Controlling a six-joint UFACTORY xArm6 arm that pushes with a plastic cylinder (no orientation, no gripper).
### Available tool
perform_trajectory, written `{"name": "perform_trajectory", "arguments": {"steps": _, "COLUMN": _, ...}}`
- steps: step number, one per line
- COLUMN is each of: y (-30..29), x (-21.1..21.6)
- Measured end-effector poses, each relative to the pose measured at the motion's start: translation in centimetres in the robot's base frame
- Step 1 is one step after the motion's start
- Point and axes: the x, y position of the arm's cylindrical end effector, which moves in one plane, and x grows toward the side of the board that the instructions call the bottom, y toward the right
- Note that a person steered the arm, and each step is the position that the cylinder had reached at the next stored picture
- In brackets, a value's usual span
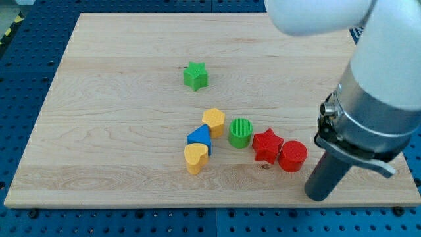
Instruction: Move the green star to the top left of the yellow hexagon
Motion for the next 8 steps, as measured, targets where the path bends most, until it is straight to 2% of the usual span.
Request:
{"name": "perform_trajectory", "arguments": {"steps": 5, "y": -1.7, "x": 0.1}}
{"name": "perform_trajectory", "arguments": {"steps": 7, "y": 7.4, "x": 0.1}}
{"name": "perform_trajectory", "arguments": {"steps": 8, "y": 11.8, "x": -3.6}}
